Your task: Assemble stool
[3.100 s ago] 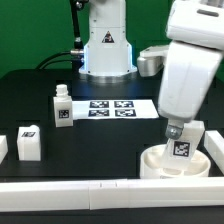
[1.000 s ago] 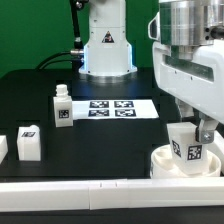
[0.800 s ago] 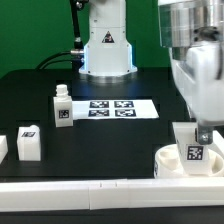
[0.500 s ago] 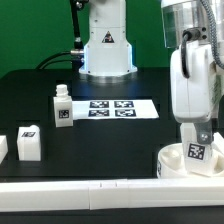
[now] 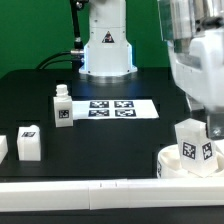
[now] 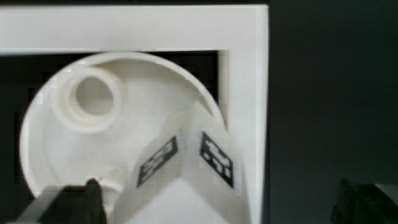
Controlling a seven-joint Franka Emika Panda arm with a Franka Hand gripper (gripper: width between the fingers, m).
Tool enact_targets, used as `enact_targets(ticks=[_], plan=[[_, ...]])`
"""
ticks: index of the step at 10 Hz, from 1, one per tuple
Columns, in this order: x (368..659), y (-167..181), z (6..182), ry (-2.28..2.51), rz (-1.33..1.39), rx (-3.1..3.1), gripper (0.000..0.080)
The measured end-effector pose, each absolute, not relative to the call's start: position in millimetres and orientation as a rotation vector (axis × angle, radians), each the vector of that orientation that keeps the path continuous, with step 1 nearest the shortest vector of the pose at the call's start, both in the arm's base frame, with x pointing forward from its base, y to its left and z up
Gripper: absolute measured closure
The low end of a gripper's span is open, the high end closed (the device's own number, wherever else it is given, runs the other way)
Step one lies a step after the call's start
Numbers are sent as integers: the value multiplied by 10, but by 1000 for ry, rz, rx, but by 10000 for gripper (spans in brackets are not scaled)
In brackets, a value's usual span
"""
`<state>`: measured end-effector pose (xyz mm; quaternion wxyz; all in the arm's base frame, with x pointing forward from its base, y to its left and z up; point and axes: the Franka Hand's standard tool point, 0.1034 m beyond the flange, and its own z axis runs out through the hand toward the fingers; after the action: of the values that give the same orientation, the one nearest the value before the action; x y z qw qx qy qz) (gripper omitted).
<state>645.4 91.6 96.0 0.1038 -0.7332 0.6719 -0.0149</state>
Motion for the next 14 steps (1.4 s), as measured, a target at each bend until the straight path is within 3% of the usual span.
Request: enact_targets(ticks=[5, 7, 12, 14], plan=[[6379, 1003, 1015, 1420, -28, -2603, 151], [6390, 999, 1102, 879, -93, -2867, 151], [6378, 899, 1034, 146, -124, -3039, 151], [6408, 865, 933, -496, -126, -3077, 151]])
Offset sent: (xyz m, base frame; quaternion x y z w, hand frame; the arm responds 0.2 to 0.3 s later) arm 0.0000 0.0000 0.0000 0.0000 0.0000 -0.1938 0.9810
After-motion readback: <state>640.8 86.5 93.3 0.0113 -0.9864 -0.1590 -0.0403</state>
